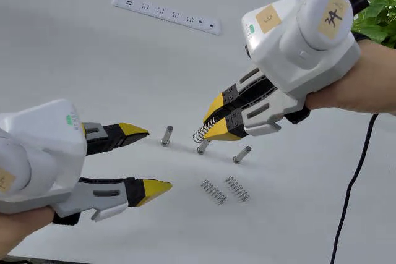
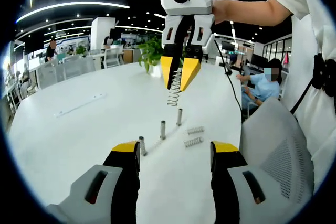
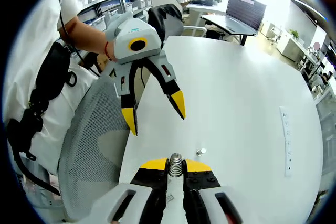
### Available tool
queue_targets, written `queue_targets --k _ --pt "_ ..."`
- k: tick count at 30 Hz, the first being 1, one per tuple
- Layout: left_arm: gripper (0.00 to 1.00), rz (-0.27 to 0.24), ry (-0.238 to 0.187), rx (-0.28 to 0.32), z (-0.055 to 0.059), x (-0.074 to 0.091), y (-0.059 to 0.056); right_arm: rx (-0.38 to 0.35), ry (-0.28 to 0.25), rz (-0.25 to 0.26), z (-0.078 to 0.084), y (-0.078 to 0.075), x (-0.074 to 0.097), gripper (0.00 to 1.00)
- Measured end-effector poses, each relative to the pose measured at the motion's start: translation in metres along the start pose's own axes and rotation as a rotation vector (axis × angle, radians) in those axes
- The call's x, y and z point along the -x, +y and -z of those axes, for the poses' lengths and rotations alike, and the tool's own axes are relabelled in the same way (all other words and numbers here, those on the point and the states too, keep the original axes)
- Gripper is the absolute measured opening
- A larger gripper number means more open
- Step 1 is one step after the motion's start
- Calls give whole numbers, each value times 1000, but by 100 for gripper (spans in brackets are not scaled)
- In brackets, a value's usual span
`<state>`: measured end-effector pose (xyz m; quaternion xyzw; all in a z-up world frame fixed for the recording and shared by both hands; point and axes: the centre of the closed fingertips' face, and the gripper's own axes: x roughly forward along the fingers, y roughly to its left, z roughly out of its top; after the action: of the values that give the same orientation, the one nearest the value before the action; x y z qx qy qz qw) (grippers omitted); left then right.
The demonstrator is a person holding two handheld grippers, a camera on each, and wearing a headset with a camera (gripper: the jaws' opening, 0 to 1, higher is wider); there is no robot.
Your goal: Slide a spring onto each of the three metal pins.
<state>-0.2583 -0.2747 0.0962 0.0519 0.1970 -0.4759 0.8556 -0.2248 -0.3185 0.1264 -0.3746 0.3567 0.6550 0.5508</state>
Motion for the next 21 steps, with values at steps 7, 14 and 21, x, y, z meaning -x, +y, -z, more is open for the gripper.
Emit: queue_targets --k 7,14,21 --pt "67 -15 -31 -2 4 6 10 -1 42 38 -3 -26 -18 7" --pt "80 -19 -45 11 10 6 16 6 93 40 1 -41 -39 7" --pt "87 -15 -60 32 12 5 17 16 134 34 9 -47 -57 7"
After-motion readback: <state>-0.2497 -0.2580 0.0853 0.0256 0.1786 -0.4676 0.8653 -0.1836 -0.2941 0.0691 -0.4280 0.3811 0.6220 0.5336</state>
